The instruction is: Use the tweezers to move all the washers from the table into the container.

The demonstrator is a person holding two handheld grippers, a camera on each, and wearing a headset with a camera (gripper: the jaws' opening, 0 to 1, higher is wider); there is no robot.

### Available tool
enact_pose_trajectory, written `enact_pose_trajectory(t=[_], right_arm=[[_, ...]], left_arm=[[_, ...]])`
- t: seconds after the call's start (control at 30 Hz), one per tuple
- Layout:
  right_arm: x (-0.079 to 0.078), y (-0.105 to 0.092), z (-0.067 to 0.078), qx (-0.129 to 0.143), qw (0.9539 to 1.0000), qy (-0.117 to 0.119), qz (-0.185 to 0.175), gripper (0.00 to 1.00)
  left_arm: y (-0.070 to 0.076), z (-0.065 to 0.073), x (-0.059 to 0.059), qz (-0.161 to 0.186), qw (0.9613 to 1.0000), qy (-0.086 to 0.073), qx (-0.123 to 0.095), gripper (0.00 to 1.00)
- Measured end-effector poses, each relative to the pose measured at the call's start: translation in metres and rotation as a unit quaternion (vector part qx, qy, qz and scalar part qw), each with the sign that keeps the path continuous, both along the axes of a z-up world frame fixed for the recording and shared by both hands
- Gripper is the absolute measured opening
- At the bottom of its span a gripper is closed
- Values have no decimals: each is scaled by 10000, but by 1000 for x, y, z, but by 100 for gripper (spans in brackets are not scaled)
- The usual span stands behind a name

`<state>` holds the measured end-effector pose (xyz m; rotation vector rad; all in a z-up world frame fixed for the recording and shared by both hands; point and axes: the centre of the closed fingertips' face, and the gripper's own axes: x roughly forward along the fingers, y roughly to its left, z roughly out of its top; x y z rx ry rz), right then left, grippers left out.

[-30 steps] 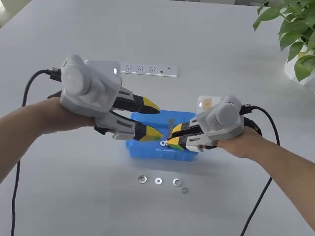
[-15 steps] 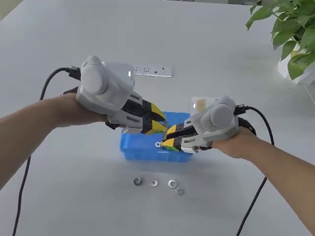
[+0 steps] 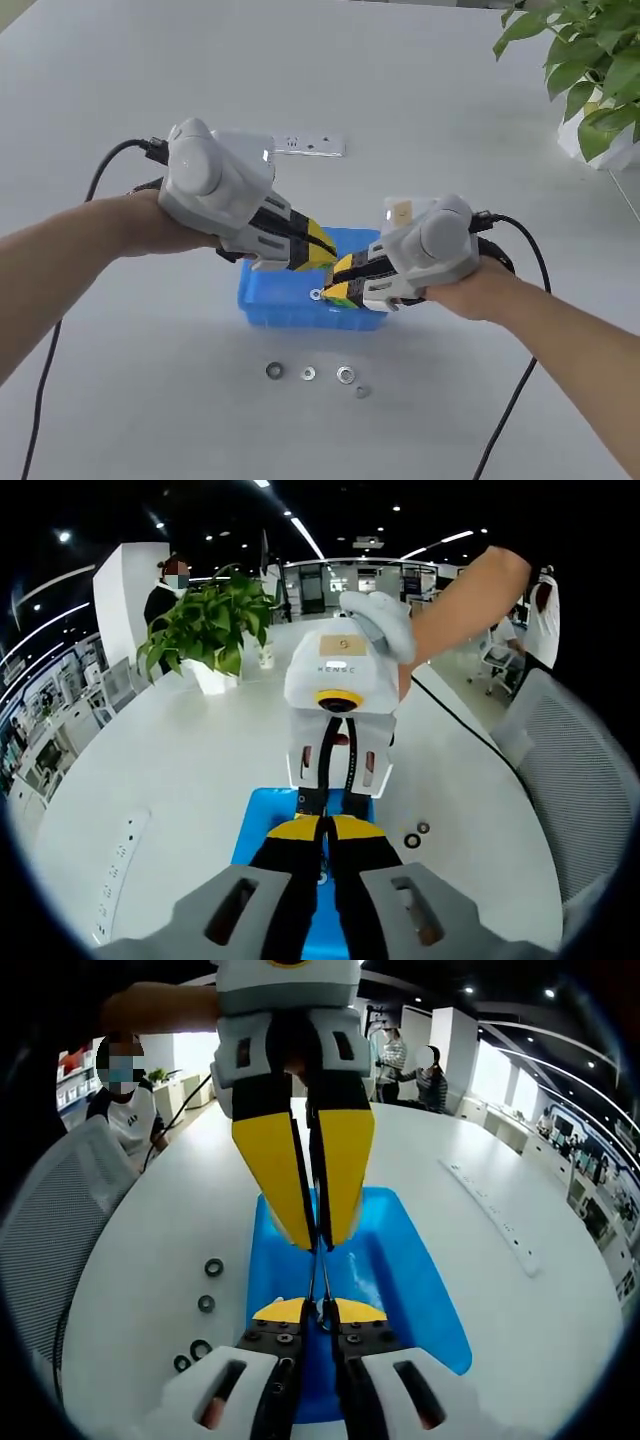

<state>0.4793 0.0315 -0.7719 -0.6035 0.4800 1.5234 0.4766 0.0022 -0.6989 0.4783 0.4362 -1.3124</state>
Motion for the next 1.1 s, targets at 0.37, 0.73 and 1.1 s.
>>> enact_pose_trajectory(t=[0.37, 0.73, 1.1], right_arm=[[1, 0, 1, -76, 10000, -37, -17, 12], [0, 0, 16, 65, 9998, -124, -120, 18], [-1, -8, 36, 212, 9987, -193, -415, 24]], left_arm=[[3, 1, 0, -11, 10000, -13, 55, 5], [10, 18, 3, 180, 9998, -22, -31, 5], [18, 36, -5, 213, 9997, -83, 101, 5]])
